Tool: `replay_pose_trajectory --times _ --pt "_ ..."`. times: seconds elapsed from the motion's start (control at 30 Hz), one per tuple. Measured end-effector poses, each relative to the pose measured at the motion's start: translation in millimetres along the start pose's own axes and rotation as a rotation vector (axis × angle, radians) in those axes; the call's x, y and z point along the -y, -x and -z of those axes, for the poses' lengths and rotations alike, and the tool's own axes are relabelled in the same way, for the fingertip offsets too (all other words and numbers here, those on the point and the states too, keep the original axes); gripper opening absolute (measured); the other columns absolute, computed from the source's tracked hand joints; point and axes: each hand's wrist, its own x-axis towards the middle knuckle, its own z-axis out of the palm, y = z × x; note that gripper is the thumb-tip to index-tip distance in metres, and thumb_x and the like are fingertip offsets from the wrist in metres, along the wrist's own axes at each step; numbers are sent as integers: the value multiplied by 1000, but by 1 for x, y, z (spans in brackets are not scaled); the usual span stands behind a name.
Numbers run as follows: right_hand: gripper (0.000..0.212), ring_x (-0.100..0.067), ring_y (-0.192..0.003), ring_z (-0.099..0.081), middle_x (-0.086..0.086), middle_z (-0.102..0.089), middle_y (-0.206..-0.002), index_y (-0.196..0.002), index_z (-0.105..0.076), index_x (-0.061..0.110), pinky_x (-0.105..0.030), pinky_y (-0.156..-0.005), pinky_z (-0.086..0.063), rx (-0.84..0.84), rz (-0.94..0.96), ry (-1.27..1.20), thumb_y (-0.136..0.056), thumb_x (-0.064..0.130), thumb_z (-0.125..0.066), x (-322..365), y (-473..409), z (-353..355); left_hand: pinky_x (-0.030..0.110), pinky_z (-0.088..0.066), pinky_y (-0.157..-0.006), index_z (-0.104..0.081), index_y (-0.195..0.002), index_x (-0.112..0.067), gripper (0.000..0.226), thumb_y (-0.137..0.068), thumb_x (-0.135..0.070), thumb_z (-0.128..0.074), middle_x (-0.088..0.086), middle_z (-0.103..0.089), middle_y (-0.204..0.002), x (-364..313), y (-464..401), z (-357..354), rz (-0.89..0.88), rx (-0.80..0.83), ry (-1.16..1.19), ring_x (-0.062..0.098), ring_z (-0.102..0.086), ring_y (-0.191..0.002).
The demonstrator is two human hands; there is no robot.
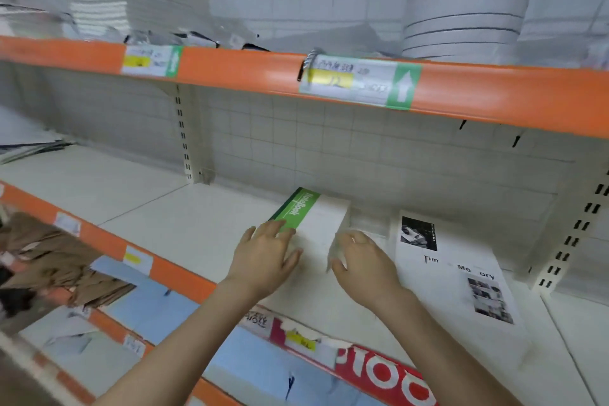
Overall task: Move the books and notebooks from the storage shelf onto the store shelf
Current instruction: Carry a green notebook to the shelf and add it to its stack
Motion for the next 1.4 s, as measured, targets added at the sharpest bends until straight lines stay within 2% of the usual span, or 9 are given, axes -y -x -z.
replay_pose_trajectory --times 0.13,0.23,0.37,0.5,0.67,0.93,1.13,1.4 --pt "49 -22 -130 -40 -4 -39 -144 -144 -31 17 -32 -103 -37 35 106 -30 -98 34 -38 65 -26 -16 36 -24 -114 -38 -140 -23 62 -91 -57 -19 -2 -33 -151 73 23 17 133 14 -37 14 -28 -140" --pt "49 -23 -130 -40 -5 -39 -144 -144 -30 17 -32 -100 -38 67 174 -64 -99 33 -40 114 -45 -28 37 -22 -115 -34 -143 -22 54 -97 -49 -33 -1 -30 -152 127 39 27 209 42 -61 15 -25 -141" --pt "49 -26 -129 -42 -8 -38 -144 -143 -31 15 -32 -99 -39 105 256 -53 -98 34 -40 176 -64 -52 41 -22 -114 -32 -144 -20 52 -99 -46 -33 3 -26 -154 188 62 35 288 76 -57 18 -22 -142" --pt "52 -24 -131 -40 -6 -34 -147 -146 -27 16 -29 -101 -36 157 332 -46 -98 33 -40 235 -81 -78 42 -25 -112 -30 -145 -19 55 -98 -46 -34 3 -27 -153 246 83 42 338 107 -86 21 -27 -140" --pt "50 -24 -129 -41 -5 -34 -146 -145 -28 17 -30 -99 -38 159 386 -72 -98 32 -40 305 -104 -103 36 -28 -108 -34 -142 -18 52 -98 -45 -35 1 -36 -147 318 103 58 400 72 -124 20 -32 -136" --pt "44 -26 -122 -46 -7 -39 -140 -138 -36 14 -33 -93 -43 172 439 -120 -96 27 -41 389 -122 -133 37 -27 -109 -36 -138 -17 49 -98 -44 -37 0 -35 -147 391 132 64 455 78 -111 19 -32 -136" --pt "45 -27 -122 -46 -9 -40 -138 -138 -35 14 -34 -90 -43 203 480 -74 -96 28 -42 430 -133 -151 39 -26 -112 -32 -141 -16 54 -98 -47 -35 1 -32 -149 433 148 64 511 61 -76 20 -30 -138" --pt "49 -29 -126 -44 -9 -36 -144 -142 -33 13 -40 -97 -45 211 565 -109 -97 30 -42 489 -173 -176 41 -33 -107 -40 -133 -15 48 -97 -46 -38 3 -41 -140 506 150 64 586 63 -91 21 -38 -130"
